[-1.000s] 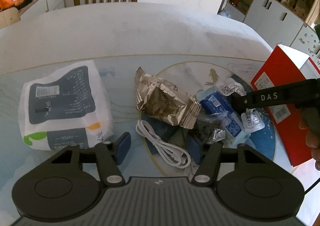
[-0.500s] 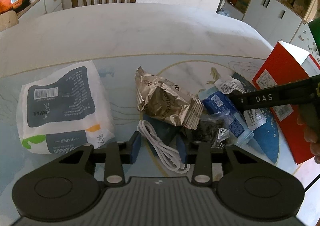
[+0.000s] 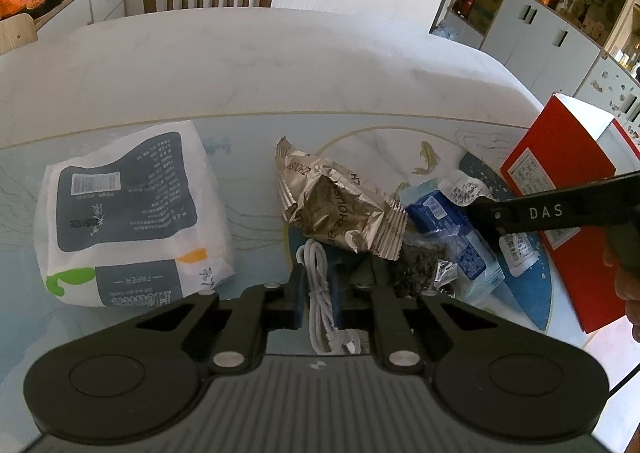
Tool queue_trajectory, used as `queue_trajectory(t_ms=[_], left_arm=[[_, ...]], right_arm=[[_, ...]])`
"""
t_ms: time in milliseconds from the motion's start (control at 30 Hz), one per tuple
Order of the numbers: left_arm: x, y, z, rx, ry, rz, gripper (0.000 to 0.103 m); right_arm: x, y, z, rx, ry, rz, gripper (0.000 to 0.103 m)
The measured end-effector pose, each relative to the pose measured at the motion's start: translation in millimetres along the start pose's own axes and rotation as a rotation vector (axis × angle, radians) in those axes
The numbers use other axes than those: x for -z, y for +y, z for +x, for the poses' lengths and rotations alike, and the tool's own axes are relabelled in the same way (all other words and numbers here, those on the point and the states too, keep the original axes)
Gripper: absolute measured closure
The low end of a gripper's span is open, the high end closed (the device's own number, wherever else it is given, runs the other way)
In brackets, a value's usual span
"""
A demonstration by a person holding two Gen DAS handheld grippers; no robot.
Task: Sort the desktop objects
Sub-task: 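Grasp the white USB cable with left gripper while right gripper grasps the white printed packet, then carry the white cable and white packet over the shoebox with both grippers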
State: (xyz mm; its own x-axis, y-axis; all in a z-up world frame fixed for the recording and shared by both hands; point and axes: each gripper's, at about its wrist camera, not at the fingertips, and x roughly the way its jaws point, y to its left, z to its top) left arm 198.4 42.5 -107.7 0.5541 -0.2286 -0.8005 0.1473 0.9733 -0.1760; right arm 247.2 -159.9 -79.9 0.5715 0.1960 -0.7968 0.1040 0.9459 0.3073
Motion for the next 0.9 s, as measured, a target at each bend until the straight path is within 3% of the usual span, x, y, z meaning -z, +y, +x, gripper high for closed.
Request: queue_trajectory(t_ms=[233, 900], left_arm=[[-1, 2, -6, 0.006, -0.009, -0.001, 0.093], [8, -3, -29, 0.048, -0.029, -0.008, 0.094]], right_arm=[[-1, 4, -11, 0.018, 0.001, -0.027, 0.078], [28, 6, -58, -0.033, -0.053, 0.016, 0.087]])
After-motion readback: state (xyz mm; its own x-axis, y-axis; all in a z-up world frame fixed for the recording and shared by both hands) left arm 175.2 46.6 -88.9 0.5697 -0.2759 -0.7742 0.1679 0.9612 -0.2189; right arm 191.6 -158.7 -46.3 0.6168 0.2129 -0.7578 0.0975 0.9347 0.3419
